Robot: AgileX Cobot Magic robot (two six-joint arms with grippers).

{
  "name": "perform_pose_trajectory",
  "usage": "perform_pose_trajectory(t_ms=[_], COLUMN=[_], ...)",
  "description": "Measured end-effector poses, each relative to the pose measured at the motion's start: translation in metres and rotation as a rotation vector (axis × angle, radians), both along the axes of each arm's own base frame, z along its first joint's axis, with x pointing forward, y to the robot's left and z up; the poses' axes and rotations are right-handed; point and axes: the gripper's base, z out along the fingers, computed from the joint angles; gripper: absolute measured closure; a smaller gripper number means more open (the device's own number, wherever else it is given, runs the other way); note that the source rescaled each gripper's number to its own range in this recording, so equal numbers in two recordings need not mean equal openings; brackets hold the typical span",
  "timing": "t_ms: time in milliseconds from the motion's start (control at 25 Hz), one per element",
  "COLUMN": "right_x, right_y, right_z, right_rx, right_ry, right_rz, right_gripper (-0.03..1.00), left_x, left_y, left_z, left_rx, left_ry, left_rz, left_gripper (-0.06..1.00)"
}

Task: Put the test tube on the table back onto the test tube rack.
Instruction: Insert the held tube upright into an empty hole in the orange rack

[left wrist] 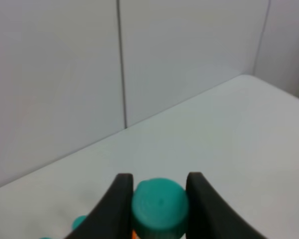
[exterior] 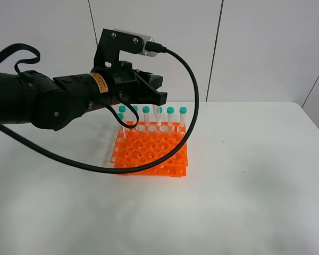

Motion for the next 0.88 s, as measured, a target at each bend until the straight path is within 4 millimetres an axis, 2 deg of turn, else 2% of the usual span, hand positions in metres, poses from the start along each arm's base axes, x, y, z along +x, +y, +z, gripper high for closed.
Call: perform_pose_trajectory(t_ms=[160, 520, 680, 880], right_x=[0.0, 0.0, 0.0, 0.0], right_y=[0.0, 0.0, 0.0, 0.0], right_z=[0.0, 0.0, 0.0, 0.0], right_rx=[0.0, 0.0, 0.0, 0.0], right_ry=[0.0, 0.0, 0.0, 0.0], right_rz=[0.0, 0.0, 0.0, 0.0], right_gripper=[0.38, 0.38, 0.38, 0.38], left_x=[0.012, 0.03, 0.033, 0.039], left_y=[0.008, 0.035, 0.035, 0.033], left_z=[-0.011, -0.011, -0.012, -0.033], left_rx=[0.007, -0.018, -0.049, -0.024], left_ry=[0.003, -0.024, -0.038, 0.006], left_rz=[0.033, 0.115, 0.121, 0.122], left_gripper=[0.94, 0.94, 0.94, 0.94])
